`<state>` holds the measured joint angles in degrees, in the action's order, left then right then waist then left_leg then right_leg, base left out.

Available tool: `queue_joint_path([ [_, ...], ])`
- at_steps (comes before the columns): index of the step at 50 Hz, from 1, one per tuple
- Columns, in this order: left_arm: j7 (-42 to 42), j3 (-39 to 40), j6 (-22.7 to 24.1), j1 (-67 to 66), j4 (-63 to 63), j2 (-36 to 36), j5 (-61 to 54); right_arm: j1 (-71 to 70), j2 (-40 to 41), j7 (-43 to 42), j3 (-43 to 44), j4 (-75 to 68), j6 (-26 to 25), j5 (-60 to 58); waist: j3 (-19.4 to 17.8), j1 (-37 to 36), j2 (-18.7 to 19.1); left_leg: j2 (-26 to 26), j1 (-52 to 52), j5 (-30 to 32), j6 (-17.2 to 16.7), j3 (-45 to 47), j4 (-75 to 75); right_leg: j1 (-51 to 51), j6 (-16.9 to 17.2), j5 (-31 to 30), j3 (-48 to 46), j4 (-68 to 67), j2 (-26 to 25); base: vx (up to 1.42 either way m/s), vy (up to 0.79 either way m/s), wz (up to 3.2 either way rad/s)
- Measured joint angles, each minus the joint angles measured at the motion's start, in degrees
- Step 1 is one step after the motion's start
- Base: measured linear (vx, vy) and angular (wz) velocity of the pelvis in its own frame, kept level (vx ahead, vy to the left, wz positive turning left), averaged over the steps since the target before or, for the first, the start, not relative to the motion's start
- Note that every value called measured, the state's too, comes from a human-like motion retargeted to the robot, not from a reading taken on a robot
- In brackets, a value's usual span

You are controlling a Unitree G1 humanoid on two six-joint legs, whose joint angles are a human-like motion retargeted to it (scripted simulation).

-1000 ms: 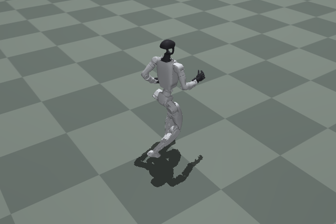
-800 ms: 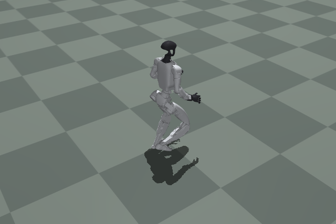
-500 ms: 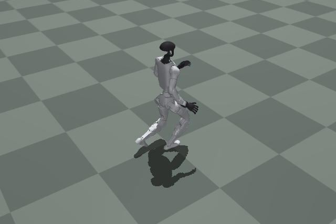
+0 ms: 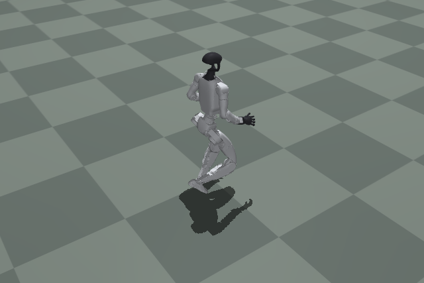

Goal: Run

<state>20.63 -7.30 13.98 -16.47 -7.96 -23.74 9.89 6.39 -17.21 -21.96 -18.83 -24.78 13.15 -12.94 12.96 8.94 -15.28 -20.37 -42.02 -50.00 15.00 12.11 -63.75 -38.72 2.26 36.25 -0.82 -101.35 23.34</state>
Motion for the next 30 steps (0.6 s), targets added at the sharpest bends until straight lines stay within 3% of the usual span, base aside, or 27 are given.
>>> queue_joint_path([
  [3, 2.12, -1.24, -0.72, 11.02, -0.30, 0.68, 0.72, 3.59, -1.00, 0.59, -0.62, -8.72, 0.26, 0.80, 0.27, 2.82, 2.18, -0.63, 8.79, 0.00, 0.00, -1.01, 6.41, -8.04, -2.19, 6.08, 1.89, 2.64, -0.99, 0.03, 0.09, -0.41],
  [5, 2.56, -1.92, -0.22, 16.07, 1.51, 0.65, 0.56, 7.12, -2.74, 0.97, -0.30, -12.08, 0.66, 2.05, 0.18, 3.23, 5.07, 1.05, 15.41, 0.00, -1.62, -1.95, 9.71, -10.89, -2.51, 8.53, 1.38, 8.71, -4.74, 0.12, 0.05, -0.96],
  [10, 1.23, -4.28, 3.98, 22.23, 8.39, -0.82, -0.64, 16.23, -6.56, 1.13, 3.48, -15.18, 0.40, 4.84, -0.46, 0.75, 16.66, 15.89, 25.63, 5.07, -12.12, -3.90, 7.48, -10.20, -1.24, 7.60, -4.49, 34.14, -22.61, 0.12, -0.06, -1.11],
  [14, -0.62, -5.96, 6.03, 22.12, 12.72, -2.10, -0.03, 19.75, -6.92, -0.38, 6.67, -15.05, -0.16, 6.09, -0.56, -1.27, 20.99, 24.38, 27.52, 10.26, -15.45, -4.21, -2.57, -8.61, -1.91, 6.01, -5.99, 40.73, -30.75, 0.00, -0.07, -0.64],
  [17, -2.17, -7.24, 5.72, 19.49, 13.29, -2.00, 0.69, 18.27, -6.36, -1.75, 6.99, -14.47, -0.30, 5.82, -1.39, -2.61, 20.87, 28.32, 26.82, 9.45, -13.51, -3.76, -14.17, -7.81, -5.30, 8.73, -6.46, 33.34, -32.36, -0.07, -0.06, -0.24],
  [20, -3.74, -7.96, 3.37, 14.73, 10.63, -1.54, 2.43, 12.09, -5.47, -3.23, 5.87, -13.37, -0.75, 3.97, -3.60, -5.47, 20.15, 32.82, 22.53, 4.55, -8.67, -3.57, -27.98, -5.76, -9.57, 13.75, -6.54, 26.47, -34.00, -0.09, -0.05, -0.22],
  [23, -5.41, -7.26, 1.25, 8.88, 6.07, -1.22, 3.92, 1.73, -4.43, -4.24, 3.71, -11.53, -0.96, 2.13, -3.98, -9.85, 19.49, 36.01, 9.90, 0.17, -3.29, -4.10, -35.02, -3.12, -10.86, 13.75, -5.60, 29.41, -35.91, -0.13, -0.03, -0.34],
  [26, -7.11, -5.21, 1.01, 0.22, 4.46, -2.24, 2.22, -5.23, -4.19, -4.07, 2.95, -5.47, -0.06, 3.44, -2.11, -11.72, 15.98, 30.64, -2.67, 0.00, -0.71, -3.69, -29.97, 1.38, -8.16, 13.75, -3.44, 32.73, -32.92, -0.02, 0.02, 0.33],
  [30, -9.40, -1.56, 2.21, -11.52, 5.00, -5.49, -2.08, -8.44, -5.17, -2.31, 3.11, 5.93, 1.56, 6.90, -0.74, -12.41, 8.91, 18.64, -7.30, 0.22, -2.02, 0.18, -10.96, 11.25, -0.40, 7.67, -0.85, 35.86, -25.05, 0.13, 0.08, 0.56],
])
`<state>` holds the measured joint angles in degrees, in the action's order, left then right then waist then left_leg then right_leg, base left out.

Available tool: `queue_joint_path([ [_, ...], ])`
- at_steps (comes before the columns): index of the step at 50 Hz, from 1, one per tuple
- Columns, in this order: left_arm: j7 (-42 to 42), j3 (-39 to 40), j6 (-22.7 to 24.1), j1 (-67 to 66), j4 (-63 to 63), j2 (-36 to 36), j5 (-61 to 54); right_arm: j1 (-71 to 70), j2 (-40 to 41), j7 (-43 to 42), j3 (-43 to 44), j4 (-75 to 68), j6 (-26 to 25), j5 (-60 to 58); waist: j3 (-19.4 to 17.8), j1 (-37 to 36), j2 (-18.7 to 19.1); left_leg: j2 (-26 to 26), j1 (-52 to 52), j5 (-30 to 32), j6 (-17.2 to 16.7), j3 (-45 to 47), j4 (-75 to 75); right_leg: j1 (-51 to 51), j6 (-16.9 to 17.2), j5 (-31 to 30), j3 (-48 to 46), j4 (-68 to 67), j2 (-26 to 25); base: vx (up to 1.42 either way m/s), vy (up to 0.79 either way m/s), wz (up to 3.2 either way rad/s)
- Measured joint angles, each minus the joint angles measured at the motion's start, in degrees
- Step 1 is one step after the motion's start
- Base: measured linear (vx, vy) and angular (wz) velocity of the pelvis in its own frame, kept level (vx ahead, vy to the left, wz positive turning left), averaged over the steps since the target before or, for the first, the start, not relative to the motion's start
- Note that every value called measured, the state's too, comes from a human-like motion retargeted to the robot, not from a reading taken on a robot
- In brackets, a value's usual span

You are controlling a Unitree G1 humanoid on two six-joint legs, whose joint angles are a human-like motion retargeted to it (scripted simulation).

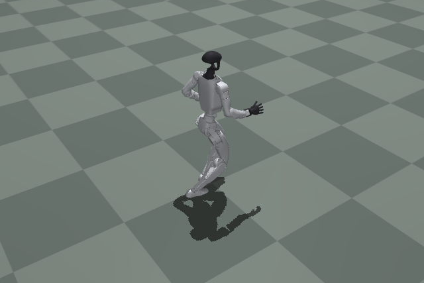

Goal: Run

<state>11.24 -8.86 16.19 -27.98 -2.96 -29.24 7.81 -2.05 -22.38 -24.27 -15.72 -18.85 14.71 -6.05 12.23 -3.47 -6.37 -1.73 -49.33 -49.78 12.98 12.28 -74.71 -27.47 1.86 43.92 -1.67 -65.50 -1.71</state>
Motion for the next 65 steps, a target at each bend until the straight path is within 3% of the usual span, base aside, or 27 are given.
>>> queue_joint_path([
  [4, -0.35, 2.00, 0.32, -6.52, -0.64, -0.94, -2.51, 0.89, -0.83, 2.86, -0.46, 7.44, 1.44, 0.90, 1.56, 0.47, -3.92, -10.21, 0.61, 3.37, -2.12, 0.20, 18.65, 5.01, 7.05, -12.04, 0.36, -2.29, 6.61, 0.05, 0.08, 0.33],
  [7, 0.82, 2.06, -0.04, -7.46, -1.49, -0.06, -2.25, 2.78, -0.55, 4.70, -1.50, 8.32, 1.52, -0.67, 0.98, 1.94, -5.09, -14.00, 1.78, 2.91, -0.17, -0.08, 15.96, 6.54, 8.69, -17.32, 0.55, -10.87, 9.96, 0.00, 0.02, 0.06],
  [11, 4.89, 1.26, -1.60, -0.74, -3.77, 1.97, 0.98, 6.51, 1.71, 5.20, -2.96, 1.86, -1.17, -5.32, -0.11, 6.60, -6.94, -15.88, 2.34, -0.22, 2.02, -0.79, 6.12, 1.29, 5.68, -16.96, -0.68, -27.69, 16.48, -0.10, -0.06, 0.26],
  [16, 10.99, -0.83, -4.50, 18.92, -8.42, 4.53, 3.77, 10.87, 3.75, 5.38, -4.18, -15.97, -3.60, -7.67, 0.42, 14.45, -7.43, -19.45, 10.43, -0.22, 2.02, -2.52, 12.05, -15.66, -0.56, -6.06, 2.41, -36.33, 22.68, -0.07, 0.02, 0.23],
  [20, 11.49, -2.16, -3.54, 28.60, -4.88, 5.20, 3.19, 17.86, 1.00, 6.28, -3.26, -24.12, -3.22, -6.06, 0.22, 15.64, -2.17, -17.34, 23.83, -0.22, 0.10, -4.29, 19.36, -22.86, -0.95, -0.77, 2.35, -24.72, 17.03, 0.11, 0.07, -0.80],
  [25, 8.93, -5.25, 1.34, 33.62, 2.18, 3.52, 2.15, 26.51, -2.00, 6.37, 1.19, -26.60, -3.72, -3.16, 0.07, 12.26, 9.95, -1.78, 33.03, 5.00, -10.34, -6.36, 16.28, -21.40, 0.86, -2.24, -2.76, 3.51, -1.71, 0.11, -0.06, -1.08],
  [28, 7.51, -6.84, 2.91, 33.27, 5.15, 2.73, 2.73, 28.43, -2.06, 5.11, 2.51, -26.76, -4.22, -2.59, 0.11, 11.00, 12.93, 3.93, 34.34, 8.89, -12.67, -6.38, 7.59, -20.54, -0.13, -3.36, -3.78, 5.33, -6.83, -0.02, -0.06, -0.54],
  [32, 5.12, -9.21, 2.08, 29.75, 5.53, 2.97, 3.68, 24.96, -1.19, 3.22, 1.91, -26.11, -4.90, -3.84, -1.25, 8.85, 13.32, 9.57, 32.77, 7.42, -10.11, -5.80, -9.20, -18.75, -5.74, 1.48, -4.81, -5.54, -9.07, -0.06, -0.06, -0.08],
  [35, 3.56, -10.04, -0.64, 25.40, 1.56, 3.58, 5.26, 15.87, -0.22, 1.88, -0.52, -25.79, -5.59, -6.76, -3.61, 5.46, 12.87, 14.59, 25.82, 1.73, -4.52, -5.43, -22.82, -16.26, -9.52, 6.08, -4.98, -10.01, -10.77, -0.10, -0.05, -0.05],
  [37, 2.44, -9.77, -1.80, 21.41, -1.58, 3.85, 5.03, 8.62, 0.46, 1.06, -2.46, -24.79, -5.39, -7.43, -3.31, 2.79, 11.87, 15.55, 16.54, -0.22, -0.82, -5.51, -25.37, -13.94, -9.67, 6.08, -4.21, -7.46, -10.82, -0.11, -0.03, -0.04],
  [40, 0.89, -7.90, -1.77, 12.59, -3.32, 2.53, 2.46, 1.48, 0.64, 0.27, -3.47, -19.24, -4.29, -5.87, -1.55, 0.49, 8.09, 10.34, 4.60, -0.22, 1.34, -4.66, -19.98, -8.67, -6.73, 6.08, -2.11, -4.00, -7.53, 0.00, 0.02, 0.37],
  [42, -0.01, -5.82, -1.20, 6.12, -3.01, 0.66, 0.01, -0.69, 0.28, 0.31, -3.28, -13.59, -3.45, -4.01, -1.04, -0.34, 4.57, 5.04, 1.67, -0.09, 0.62, -2.91, -11.33, -3.31, -3.15, 3.28, -0.60, -1.51, -4.15, 0.11, 0.07, 0.46],
  [47, -0.67, -1.84, 0.06, -5.07, -3.09, -2.16, -4.47, -1.60, -1.21, 1.91, -2.84, -1.40, -1.18, -1.27, 1.05, -1.14, -1.83, -8.02, -0.09, 3.63, -3.08, -1.68, 15.60, 5.37, 6.10, -9.95, 0.32, 0.42, 4.61, 0.08, 0.08, 0.36],
  [50, -0.12, -0.88, 0.16, -7.77, -2.80, -1.93, -5.32, -0.29, -1.66, 3.22, -3.20, 2.46, -0.32, -1.75, 1.50, 0.12, -3.72, -13.44, 0.91, 4.44, -2.32, -2.46, 20.10, 7.67, 8.79, -15.65, 0.63, -5.08, 8.30, 0.00, 0.05, 0.31],
  [55, 3.45, -2.26, -0.50, -2.33, -4.04, -0.57, -1.52, 4.79, 0.76, 3.75, -4.95, -1.83, -1.84, -6.24, -0.16, 3.92, -5.66, -16.23, 1.78, 0.24, 2.02, -2.61, 5.41, 5.35, 7.34, -18.70, -0.32, -24.42, 14.20, -0.04, -0.02, 0.14],
  [60, 9.43, -5.33, -2.58, 16.25, -9.42, 2.32, 2.33, 9.72, 3.83, 3.71, -6.63, -19.91, -4.14, -9.79, 0.09, 11.00, -6.88, -19.36, 9.52, -0.22, 2.02, -4.29, 9.62, -9.93, 0.71, -9.30, 1.02, -35.53, 21.65, -0.06, 0.01, 0.28],
  [63, 10.67, -6.21, -2.82, 24.28, -9.38, 3.70, 1.47, 14.64, 2.47, 4.79, -6.55, -28.43, -4.09, -9.55, -0.15, 12.91, -4.12, -19.21, 19.68, -0.22, 1.54, -5.66, 16.08, -16.83, -0.50, -3.54, 1.81, -29.73, 19.96, 0.07, 0.08, -0.45],
  [65, 10.56, -6.65, -1.99, 27.76, -7.88, 3.96, 0.16, 18.45, 0.98, 5.60, -5.73, -31.70, -4.18, -8.56, -0.49, 13.22, -0.96, -16.27, 25.82, -0.22, -1.15, -6.66, 18.44, -19.34, -0.45, -1.45, 0.71, -21.80, 15.70, 0.11, -0.01, -0.73],
])
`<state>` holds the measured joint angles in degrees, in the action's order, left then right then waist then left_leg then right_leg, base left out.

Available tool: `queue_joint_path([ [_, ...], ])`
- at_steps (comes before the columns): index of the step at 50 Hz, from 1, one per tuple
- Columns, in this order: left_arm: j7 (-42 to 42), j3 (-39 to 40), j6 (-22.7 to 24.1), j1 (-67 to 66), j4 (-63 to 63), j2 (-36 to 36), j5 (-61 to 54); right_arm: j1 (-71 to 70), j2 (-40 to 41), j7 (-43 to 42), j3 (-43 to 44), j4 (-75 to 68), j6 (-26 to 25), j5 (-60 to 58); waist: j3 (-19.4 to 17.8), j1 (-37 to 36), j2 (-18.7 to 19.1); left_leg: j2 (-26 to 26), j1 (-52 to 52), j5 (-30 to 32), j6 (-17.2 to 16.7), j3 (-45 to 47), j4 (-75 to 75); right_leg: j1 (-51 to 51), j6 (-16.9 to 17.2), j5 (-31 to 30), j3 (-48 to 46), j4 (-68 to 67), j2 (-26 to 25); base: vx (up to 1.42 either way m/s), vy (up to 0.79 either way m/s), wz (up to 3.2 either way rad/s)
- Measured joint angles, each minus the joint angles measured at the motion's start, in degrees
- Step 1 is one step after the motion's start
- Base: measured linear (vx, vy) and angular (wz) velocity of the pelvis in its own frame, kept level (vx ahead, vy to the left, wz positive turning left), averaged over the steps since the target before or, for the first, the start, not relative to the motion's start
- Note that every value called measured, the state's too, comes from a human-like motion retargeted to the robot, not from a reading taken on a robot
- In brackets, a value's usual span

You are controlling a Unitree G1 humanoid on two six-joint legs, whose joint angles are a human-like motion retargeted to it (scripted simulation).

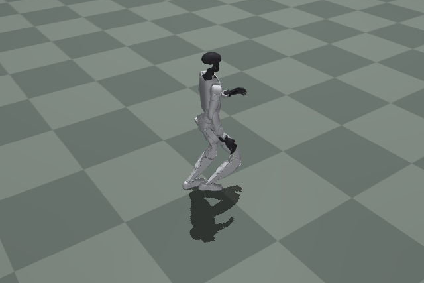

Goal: Run

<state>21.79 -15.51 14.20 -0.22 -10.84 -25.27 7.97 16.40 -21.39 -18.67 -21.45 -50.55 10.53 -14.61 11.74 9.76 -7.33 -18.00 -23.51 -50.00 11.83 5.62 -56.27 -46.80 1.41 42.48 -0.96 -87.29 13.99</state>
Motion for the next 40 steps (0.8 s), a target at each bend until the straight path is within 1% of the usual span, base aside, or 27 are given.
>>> queue_joint_path([
  [3, -0.94, -1.26, 2.36, 3.26, 2.97, -0.44, -1.19, 5.55, -2.06, 0.76, 2.73, -2.27, -0.65, 1.90, -0.05, -0.81, 6.19, 7.42, 5.80, 3.11, -5.45, -1.20, 0.91, -1.32, 1.14, 0.52, -2.01, 16.43, -9.91, 0.08, -0.06, -0.80],
  [5, -1.69, -2.07, 3.60, 4.06, 4.90, -0.91, -1.27, 8.24, -2.92, 0.45, 4.60, -3.15, -1.19, 2.91, -0.20, -2.13, 10.33, 13.04, 7.92, 4.58, -8.33, -1.65, -2.36, -0.86, 1.22, -0.04, -3.00, 24.98, -16.74, 0.05, -0.06, -0.79],
  [8, -2.53, -3.11, 4.35, 2.93, 6.46, -1.18, -1.04, 9.53, -3.09, -0.35, 5.36, -3.83, -1.73, 3.35, -0.65, -3.21, 12.22, 17.15, 9.02, 6.79, -9.79, -1.83, -12.85, -0.88, -0.87, 0.56, -3.65, 22.06, -20.71, -0.03, -0.06, -0.38],
  [10, -3.38, -3.91, 3.88, 0.78, 6.25, -0.68, -0.90, 8.28, -2.91, -0.79, 5.23, -4.09, -2.25, 2.95, -1.51, -4.69, 13.02, 19.90, 8.42, 8.39, -9.66, -1.84, -21.81, 0.13, -3.71, 1.92, -4.34, 17.14, -22.62, -0.06, -0.06, -0.19],
  [11, -3.79, -4.27, 3.21, -0.74, 5.41, -0.19, -0.65, 6.46, -2.72, -1.05, 4.78, -4.18, -2.57, 2.33, -2.29, -5.71, 13.21, 21.45, 7.09, 8.84, -8.92, -1.71, -27.11, 0.97, -5.23, 3.33, -4.59, 14.69, -23.36, -0.06, -0.06, -0.08],
  [13, -4.61, -4.68, 1.50, -3.44, 2.75, 0.94, 0.00, 0.52, -2.19, -1.62, 3.33, -4.73, -3.29, 0.86, -3.86, -7.82, 13.62, 24.64, 2.31, 8.57, -6.49, -1.66, -37.13, 2.87, -7.66, 5.92, -5.04, 11.90, -24.80, -0.07, -0.05, -0.01],
  [15, -5.62, -4.74, -0.08, -6.68, -0.56, 2.06, 0.22, -6.64, -1.41, -2.44, 1.39, -4.54, -3.53, 0.06, -4.12, -10.34, 13.37, 26.68, -5.18, 6.01, -3.05, -1.47, -43.52, 5.06, -8.50, 7.26, -4.79, 12.37, -25.57, -0.03, -0.02, -0.02],
  [17, -6.89, -4.18, -0.69, -11.35, -2.39, 1.94, -0.61, -12.22, -0.98, -3.08, 0.51, -1.59, -3.17, 0.89, -3.51, -12.79, 11.92, 25.89, -12.77, 3.34, -0.58, -0.88, -43.40, 8.83, -7.34, 7.10, -3.46, 15.33, -25.16, 0.00, 0.00, 0.00],
  [19, -8.35, -2.84, -0.70, -16.73, -2.63, 0.69, -2.32, -16.31, -0.94, -3.30, 0.61, 3.48, -2.56, 2.88, -2.96, -14.41, 9.51, 22.95, -18.65, 2.16, 0.50, 0.20, -37.89, 13.66, -5.04, 5.55, -1.82, 19.05, -23.43, 0.00, 0.00, 0.00],
  [20, -9.09, -2.09, -0.61, -19.49, -2.45, -0.19, -3.28, -17.86, -1.07, -3.25, 0.84, 6.48, -2.15, 4.06, -2.78, -14.98, 8.06, 20.96, -20.82, 1.99, 0.70, 0.93, -33.78, 16.32, -3.63, 4.49, -1.03, 20.80, -22.11, 0.06, 0.05, 0.22],
  [22, -10.14, -0.60, 0.01, -24.31, -1.97, -2.05, -4.88, -19.73, -1.68, -2.82, 1.36, 12.94, -1.03, 6.11, -2.10, -15.52, 5.04, 16.17, -23.62, 2.71, 0.01, 2.31, -22.69, 20.82, -0.29, 1.22, -0.15, 23.08, -18.63, 0.07, 0.07, 0.30],
  [24, -10.75, 0.80, 0.59, -28.28, -1.42, -3.82, -6.07, -20.41, -2.27, -1.96, 1.64, 19.32, 0.20, 7.62, -0.90, -15.37, 2.32, 11.13, -25.23, 3.87, -1.11, 2.93, -10.91, 23.78, 3.14, -3.32, 0.09, 23.99, -15.01, 0.05, 0.07, 0.35],
  [25, -10.87, 1.38, 0.79, -29.97, -1.17, -4.52, -6.65, -20.50, -2.56, -1.42, 1.73, 22.31, 0.81, 8.19, -0.21, -15.06, 1.07, 8.51, -25.75, 4.40, -1.53, 2.98, -5.31, 24.82, 4.75, -5.61, 0.13, 23.82, -13.18, 0.03, 0.07, 0.42],
  [27, -10.88, 2.24, 1.03, -32.22, -0.63, -5.06, -7.56, -19.83, -2.85, -0.38, 1.61, 26.86, 1.80, 8.53, 0.68, -13.94, -0.80, 4.26, -25.64, 4.99, -1.27, 2.79, 0.61, 26.32, 7.24, -9.66, 0.42, 20.95, -10.30, 0.01, 0.06, 0.39],
  [28, -10.67, 2.49, 1.21, -32.92, -0.33, -5.24, -7.69, -19.14, -2.82, 0.20, 1.47, 28.53, 2.19, 8.52, 0.75, -13.34, -1.48, 2.75, -25.24, 5.14, -0.78, 2.75, 0.74, 27.10, 8.21, -11.57, 0.70, 18.60, -9.32, -0.02, 0.04, 0.30],
  [30, -10.03, 2.38, 1.39, -33.27, -0.21, -5.21, -7.32, -17.21, -2.25, 0.88, 0.84, 29.92, 2.70, 7.99, 0.54, -12.04, -2.34, 0.80, -25.42, 5.10, 0.70, 2.96, -4.15, 27.79, 9.44, -15.30, 0.90, 11.93, -7.72, -0.05, 0.02, 0.20],
  [32, -8.49, 2.33, 1.39, -31.54, -0.36, -5.05, -6.13, -14.33, -1.12, 1.41, 0.09, 29.18, 2.36, 6.86, 0.01, -10.36, -3.14, -0.56, -24.85, 3.55, 2.80, 2.89, -10.48, 27.15, 9.87, -18.48, 0.68, 3.64, -6.11, -0.05, 0.00, 0.09],
  [33, -7.46, 2.30, 1.21, -29.85, -0.67, -4.93, -5.32, -12.77, -0.31, 1.50, -0.30, 27.91, 1.87, 6.14, -0.34, -9.41, -3.54, -0.70, -24.42, 2.30, 3.08, 2.60, -13.33, 26.08, 9.32, -19.43, 0.21, -0.83, -5.16, -0.07, -0.05, 0.10],
  [35, -4.37, 1.53, 0.43, -22.91, -3.24, -4.44, -3.42, -10.96, 2.08, 1.26, -0.66, 22.45, 0.77, 4.42, -0.84, -7.21, -4.83, -1.33, -23.45, 0.54, 3.17, 1.95, -16.01, 21.46, 7.15, -19.31, -0.42, -8.90, -2.36, -0.08, -0.06, 0.17],
  [38, -0.15, 0.12, -0.47, -12.23, -6.41, -2.77, -2.52, -7.85, 3.71, 0.98, -1.24, 11.15, -0.17, 3.30, -0.45, -3.68, -5.28, -3.10, -18.46, 0.00, 3.17, 0.76, -13.08, 12.69, 3.35, -13.93, 0.37, -15.10, 1.61, -0.05, 0.02, 0.11],
  [40, 1.62, -0.61, -0.72, -6.49, -6.96, -1.49, -3.40, -5.32, 3.26, 0.98, -1.16, 4.52, -0.30, 3.21, -0.44, -1.98, -4.45, -3.98, -12.59, 0.00, 3.17, -0.09, -8.81, 7.64, 1.82, -9.69, 1.45, -14.53, 2.68, 0.02, 0.08, -0.23],
])
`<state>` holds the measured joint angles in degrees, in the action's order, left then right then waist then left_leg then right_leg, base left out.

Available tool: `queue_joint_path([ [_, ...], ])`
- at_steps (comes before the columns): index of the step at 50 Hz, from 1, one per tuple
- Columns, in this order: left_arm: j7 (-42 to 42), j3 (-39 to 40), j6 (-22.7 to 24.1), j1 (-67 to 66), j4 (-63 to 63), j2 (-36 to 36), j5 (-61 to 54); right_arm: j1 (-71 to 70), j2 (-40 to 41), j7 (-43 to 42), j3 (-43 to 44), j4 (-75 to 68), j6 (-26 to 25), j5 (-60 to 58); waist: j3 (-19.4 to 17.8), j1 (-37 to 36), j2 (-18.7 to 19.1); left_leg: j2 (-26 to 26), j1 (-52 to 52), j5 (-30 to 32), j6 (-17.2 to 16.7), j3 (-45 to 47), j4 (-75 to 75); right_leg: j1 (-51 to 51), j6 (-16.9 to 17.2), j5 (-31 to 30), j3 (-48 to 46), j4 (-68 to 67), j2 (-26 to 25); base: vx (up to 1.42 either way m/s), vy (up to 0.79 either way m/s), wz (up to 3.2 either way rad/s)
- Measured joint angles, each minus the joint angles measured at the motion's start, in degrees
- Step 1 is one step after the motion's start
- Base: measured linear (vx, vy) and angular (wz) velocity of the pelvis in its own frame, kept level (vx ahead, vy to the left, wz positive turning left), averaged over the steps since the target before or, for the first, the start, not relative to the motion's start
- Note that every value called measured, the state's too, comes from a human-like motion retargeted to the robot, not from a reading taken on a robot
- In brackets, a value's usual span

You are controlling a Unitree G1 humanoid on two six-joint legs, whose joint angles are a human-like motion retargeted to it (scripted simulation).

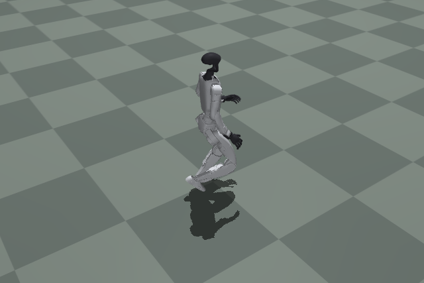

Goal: Run

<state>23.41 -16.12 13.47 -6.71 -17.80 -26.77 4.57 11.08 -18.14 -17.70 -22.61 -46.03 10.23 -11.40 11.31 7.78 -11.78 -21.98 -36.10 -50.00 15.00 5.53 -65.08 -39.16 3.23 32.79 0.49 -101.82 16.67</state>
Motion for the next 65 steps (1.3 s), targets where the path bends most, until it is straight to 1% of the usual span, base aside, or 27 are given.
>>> queue_joint_path([
  [2, 0.77, -0.40, 0.37, 4.01, 0.86, 1.08, -1.34, 2.86, -1.46, 0.09, 0.51, -4.55, 0.05, 0.35, -0.34, 0.94, 1.93, 0.26, 6.57, 0.03, -0.27, -0.86, 4.26, -3.54, -0.28, 3.15, 0.48, 4.75, -1.19, 0.07, 0.08, -0.52],
  [4, 0.81, -0.86, 1.29, 7.03, 2.11, 1.92, -2.77, 5.58, -3.00, 0.19, 1.38, -7.77, -0.08, 0.94, -0.63, 1.41, 4.78, 2.53, 12.22, 0.72, -2.35, -1.92, 7.54, -5.96, -0.17, 5.05, -0.31, 12.64, -4.18, 0.08, 0.02, -0.60],
  [5, 0.65, -1.18, 1.90, 8.33, 2.74, 2.26, -3.42, 6.86, -3.73, 0.27, 1.89, -9.08, -0.22, 1.31, -0.65, 1.59, 6.43, 4.18, 14.56, 1.61, -3.85, -2.47, 9.05, -7.01, -0.03, 5.64, -0.96, 17.37, -6.09, 0.07, -0.03, -0.59],
  [9, -1.09, -3.42, 4.49, 11.55, 4.74, 3.02, -4.10, 10.89, -5.83, -0.17, 4.88, -11.87, -1.21, 2.56, -0.21, 0.34, 13.67, 12.84, 19.96, 4.16, -9.08, -3.25, 10.13, -8.52, 1.61, 6.01, -2.22, 37.90, -17.03, 0.06, -0.05, -0.67],
  [10, -1.50, -3.90, 4.93, 11.85, 5.26, 3.06, -4.04, 11.46, -6.10, -0.59, 5.51, -12.24, -1.42, 2.85, -0.11, -0.11, 15.24, 14.92, 20.65, 4.37, -9.93, -3.21, 9.12, -8.66, 1.68, 5.92, -2.33, 41.53, -19.49, 0.02, -0.06, -0.60],
  [12, -2.56, -5.02, 5.43, 11.93, 5.98, 3.31, -4.07, 11.93, -6.41, -1.46, 6.20, -12.38, -1.72, 3.18, -0.43, -0.70, 17.27, 17.80, 21.96, 3.86, -10.78, -3.29, 4.81, -8.79, 0.76, 5.99, -2.90, 42.09, -22.43, -0.01, -0.06, -0.44],
  [15, -4.06, -6.93, 4.92, 9.84, 5.17, 4.26, -3.99, 10.80, -6.04, -2.45, 5.91, -12.27, -2.01, 2.81, -1.69, -1.45, 18.83, 20.97, 23.43, 2.38, -10.69, -3.27, -5.19, -9.39, -2.37, 7.26, -3.93, 33.89, -24.94, -0.04, -0.05, -0.25],
  [18, -5.81, -8.96, 2.49, 6.29, 0.83, 5.56, -2.81, 5.92, -5.40, -3.34, 4.82, -11.85, -2.66, 1.93, -3.81, -3.02, 20.23, 25.13, 22.05, 4.72, -9.75, -2.64, -18.47, -8.11, -6.47, 10.41, -5.14, 26.31, -26.94, -0.04, -0.05, -0.07],
  [20, -7.22, -10.33, 0.44, 4.17, -3.51, 6.73, -1.96, 0.63, -5.00, -4.03, 3.38, -11.69, -3.22, 1.47, -4.98, -4.31, 20.92, 27.92, 17.89, 7.00, -8.02, -2.16, -27.10, -5.99, -8.38, 12.58, -5.66, 24.89, -27.57, -0.02, -0.03, 0.04],
  [22, -8.49, -11.04, -0.75, 1.66, -6.87, 7.21, -1.80, -4.58, -4.82, -4.65, 1.97, -10.81, -3.45, 1.52, -5.02, -5.88, 20.75, 28.91, 11.29, 7.29, -5.72, -1.81, -32.19, -3.16, -8.46, 13.62, -5.26, 26.53, -27.21, -0.04, -0.03, 0.24],
  [25, -9.87, -10.40, -1.05, -3.62, -8.27, 6.06, -3.57, -10.35, -4.82, -5.23, 1.14, -7.82, -3.35, 2.67, -4.09, -8.61, 19.03, 27.54, 1.06, 5.92, -3.21, -0.58, -32.35, 2.08, -6.57, 13.64, -3.77, 31.60, -25.61, -0.01, 0.00, 0.16],
  [27, -10.53, -9.12, -0.62, -7.73, -7.50, 4.62, -5.59, -12.63, -5.02, -5.50, 1.46, -4.71, -3.04, 3.80, -3.40, -10.38, 17.61, 25.49, -4.04, 5.17, -3.02, 0.48, -27.35, 6.05, -4.65, 12.56, -2.85, 35.41, -24.39, 0.00, 0.00, 0.00],
  [30, -11.33, -6.74, 0.24, -13.47, -5.96, 2.39, -8.94, -14.72, -5.53, -5.47, 2.10, 0.70, -2.23, 5.69, -2.31, -12.12, 15.28, 21.20, -9.37, 5.20, -3.99, 1.62, -15.06, 11.84, -1.36, 10.00, -1.96, 40.41, -21.92, 0.03, 0.04, 0.07],
  [32, -11.65, -5.35, 0.79, -16.42, -5.46, 1.25, -10.71, -15.31, -5.95, -5.13, 2.31, 4.45, -1.50, 6.33, -1.46, -12.41, 13.43, 17.26, -11.49, 6.17, -5.11, 1.75, -4.86, 14.91, 0.79, 8.19, -1.64, 42.50, -19.59, 0.05, 0.06, 0.20],
  [35, -12.07, -3.53, 1.10, -19.62, -5.33, 0.50, -13.12, -15.50, -6.33, -4.16, 2.27, 9.56, -0.55, 6.50, -0.17, -11.76, 10.39, 10.92, -12.86, 7.57, -6.03, 0.99, 9.02, 18.23, 3.36, 5.92, -1.24, 43.15, -15.69, 0.04, 0.05, 0.28],
  [36, -12.12, -3.08, 1.14, -20.23, -5.44, 0.52, -13.43, -15.19, -6.31, -3.67, 2.18, 10.93, -0.34, 6.34, -0.01, -11.38, 9.44, 9.30, -12.71, 8.10, -5.81, 0.81, 10.89, 19.16, 4.07, 5.40, -1.02, 42.14, -14.57, 0.01, 0.04, 0.23],
  [38, -12.05, -2.68, 1.07, -21.22, -6.06, 0.92, -13.42, -14.28, -5.94, -2.91, 1.74, 12.66, 0.15, 5.78, -0.01, -10.74, 8.22, 7.32, -13.29, 8.99, -5.22, 0.81, 9.48, 20.33, 5.14, 4.13, -0.72, 38.05, -13.13, 0.00, 0.00, 0.00],
  [40, -11.60, -2.12, 0.87, -20.80, -8.21, 1.33, -12.55, -12.80, -5.19, -1.35, 1.28, 14.01, 0.41, 4.96, -0.19, -9.87, 6.52, 5.29, -11.81, 9.78, -3.67, 0.91, 7.03, 22.45, 6.62, 2.14, 0.18, 34.36, -11.86, 0.00, 0.00, 0.00],
  [44, -9.03, -2.28, -0.10, -16.16, -13.66, 3.65, -10.21, -8.84, -2.81, 0.74, -0.32, 11.58, 0.11, 4.16, -1.18, -7.34, 3.76, 2.50, -9.38, 8.14, -0.45, 1.89, -0.12, 21.27, 9.27, -7.05, 1.16, 20.32, -9.58, 0.00, 0.00, 0.00],
  [45, -8.15, -2.36, -0.33, -14.18, -15.19, 4.33, -9.83, -7.90, -2.18, 1.02, -0.72, 10.29, -0.03, 4.14, -1.45, -6.67, 3.19, 2.10, -8.53, 7.42, 0.00, 1.94, -1.04, 20.00, 9.46, -9.29, 1.15, 16.52, -8.93, 0.00, 0.00, 0.00],
  [47, -6.23, -2.69, -0.61, -9.46, -17.60, 5.40, -9.69, -6.08, -1.35, 1.08, -1.35, 6.97, -0.23, 4.26, -1.65, -5.42, 2.85, 2.15, -6.17, 6.04, 0.00, 1.51, -1.23, 16.17, 8.02, -10.10, 0.69, 10.56, -7.68, -0.02, 0.01, -0.20],
  [49, -4.41, -3.03, -0.75, -4.56, -19.16, 6.28, -10.32, -4.14, -1.20, 0.82, -1.58, 3.30, -0.24, 4.51, -1.73, -4.34, 3.24, 2.39, -2.75, 4.92, 0.00, 0.97, 0.23, 11.98, 5.62, -7.30, 0.23, 7.16, -6.44, 0.01, 0.05, -0.27],
  [51, -2.90, -3.23, -0.77, 0.05, -19.94, 7.08, -11.58, -2.11, -1.64, 0.39, -1.31, -0.31, -0.23, 5.02, -1.74, -3.19, 3.97, 2.50, 1.31, 4.50, -0.26, 0.37, 3.10, 7.97, 3.42, -3.08, -0.09, 6.79, -5.41, 0.02, 0.06, -0.18],
  [54, -1.54, -3.48, -0.57, 5.91, -19.90, 7.86, -13.58, 1.06, -2.78, -0.43, -0.31, -4.86, -0.53, 5.77, -1.54, -1.34, 5.37, 2.94, 7.03, 4.56, -1.62, -0.75, 8.19, 2.85, 1.45, 2.82, -0.38, 11.80, -5.20, 0.00, 0.00, 0.00],
  [57, -1.12, -4.20, 0.04, 10.95, -19.45, 8.33, -14.84, 3.87, -3.83, -1.19, 0.86, -8.55, -1.45, 6.03, -1.07, -0.13, 7.08, 4.02, 11.14, 4.65, -3.03, -2.11, 12.41, -1.10, 1.10, 6.29, 0.21, 21.21, -7.59, 0.00, 0.00, 0.00],
  [61, -1.65, -5.82, 0.80, 16.15, -19.81, 9.21, -15.36, 6.30, -3.96, -1.66, 1.99, -12.62, -2.75, 6.38, 0.09, -0.02, 8.97, 5.53, 13.76, 4.13, -3.59, -3.63, 15.68, -4.29, 1.52, 7.58, 3.11, 33.09, -13.03, 0.00, 0.00, 0.00],
  [65, -3.20, -7.48, 0.85, 18.30, -21.64, 10.81, -15.24, 6.98, -3.03, -1.63, 1.89, -14.66, -3.34, 7.45, 0.87, -0.57, 9.72, 6.09, 14.77, 2.79, -3.39, -4.63, 15.65, -5.09, 0.67, 7.49, 4.17, 36.15, -15.19, 0.00, 0.00, 0.00],
])
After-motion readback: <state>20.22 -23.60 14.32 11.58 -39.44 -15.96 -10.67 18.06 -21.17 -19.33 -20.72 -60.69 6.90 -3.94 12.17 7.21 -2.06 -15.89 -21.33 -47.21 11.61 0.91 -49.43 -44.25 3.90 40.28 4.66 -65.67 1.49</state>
